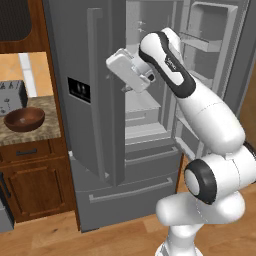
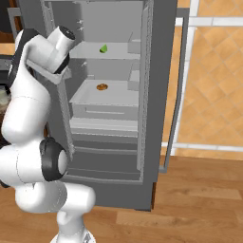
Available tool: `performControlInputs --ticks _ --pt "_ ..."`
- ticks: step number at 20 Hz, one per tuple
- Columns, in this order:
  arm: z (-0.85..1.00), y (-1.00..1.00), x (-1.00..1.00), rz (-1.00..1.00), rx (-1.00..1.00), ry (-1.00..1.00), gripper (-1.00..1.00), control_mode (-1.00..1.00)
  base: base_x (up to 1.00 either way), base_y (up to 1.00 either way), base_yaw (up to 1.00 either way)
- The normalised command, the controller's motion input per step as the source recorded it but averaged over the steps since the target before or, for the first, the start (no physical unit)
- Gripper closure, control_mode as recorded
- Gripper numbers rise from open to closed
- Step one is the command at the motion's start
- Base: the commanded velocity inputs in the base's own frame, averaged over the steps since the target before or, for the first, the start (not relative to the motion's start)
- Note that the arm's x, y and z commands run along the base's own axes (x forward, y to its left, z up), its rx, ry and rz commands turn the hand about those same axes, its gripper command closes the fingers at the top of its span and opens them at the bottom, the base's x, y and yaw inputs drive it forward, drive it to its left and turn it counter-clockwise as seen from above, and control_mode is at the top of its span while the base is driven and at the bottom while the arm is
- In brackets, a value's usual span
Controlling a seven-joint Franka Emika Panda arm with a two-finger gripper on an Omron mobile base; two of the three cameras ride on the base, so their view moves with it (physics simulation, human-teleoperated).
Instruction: Grab a lemon wedge from the fridge and one ice cube from the ice bowl, and put them in the glass of lemonade.
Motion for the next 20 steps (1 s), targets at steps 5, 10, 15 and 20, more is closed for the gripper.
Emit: performControlInputs --ticks 5,10,15,20 --pt "0.12 -0.10 -0.14 0.01 0.01 -0.05 -1.00 -1.00 0.00 0.00 0.00" --pt "0.31 -0.80 0.90 0.00 0.00 0.06 -1.00 -1.00 0.00 0.00 0.00" --pt "0.14 -0.91 1.00 0.00 0.04 0.11 -1.00 -1.00 0.00 0.00 0.00" --pt "0.00 -0.39 0.86 0.04 0.06 0.04 -1.00 -1.00 0.00 0.00 0.00"
